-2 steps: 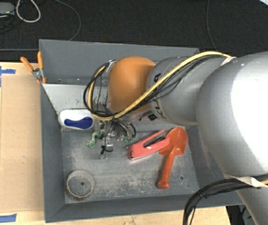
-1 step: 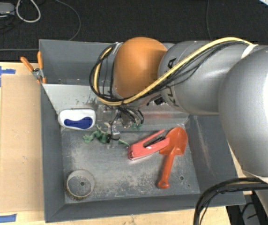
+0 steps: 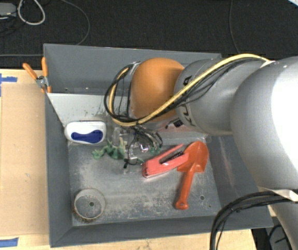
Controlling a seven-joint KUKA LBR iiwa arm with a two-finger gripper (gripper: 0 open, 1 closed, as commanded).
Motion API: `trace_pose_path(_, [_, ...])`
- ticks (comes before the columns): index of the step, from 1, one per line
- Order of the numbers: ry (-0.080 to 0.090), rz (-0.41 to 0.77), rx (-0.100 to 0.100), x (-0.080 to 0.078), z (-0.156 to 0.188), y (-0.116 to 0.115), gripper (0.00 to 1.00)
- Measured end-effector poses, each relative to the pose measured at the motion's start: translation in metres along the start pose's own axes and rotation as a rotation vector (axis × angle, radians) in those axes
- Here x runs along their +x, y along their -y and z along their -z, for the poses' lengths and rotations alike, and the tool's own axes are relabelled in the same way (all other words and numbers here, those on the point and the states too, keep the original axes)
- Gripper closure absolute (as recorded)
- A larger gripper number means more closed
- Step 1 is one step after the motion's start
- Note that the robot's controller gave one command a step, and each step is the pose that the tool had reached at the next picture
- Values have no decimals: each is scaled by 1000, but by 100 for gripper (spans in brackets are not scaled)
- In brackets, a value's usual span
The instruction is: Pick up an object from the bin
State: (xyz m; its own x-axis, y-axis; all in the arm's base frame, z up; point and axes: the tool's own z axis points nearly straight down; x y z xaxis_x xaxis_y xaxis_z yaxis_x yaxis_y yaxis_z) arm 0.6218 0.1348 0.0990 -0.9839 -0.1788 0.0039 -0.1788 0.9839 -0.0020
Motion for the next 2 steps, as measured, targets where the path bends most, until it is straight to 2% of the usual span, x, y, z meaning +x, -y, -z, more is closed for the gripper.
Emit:
trace_pose_path(1, [25,17,-4,1,-28,-4,0])
trace_pose_path(2, [19,-11,-2,1,-26,-8,100])
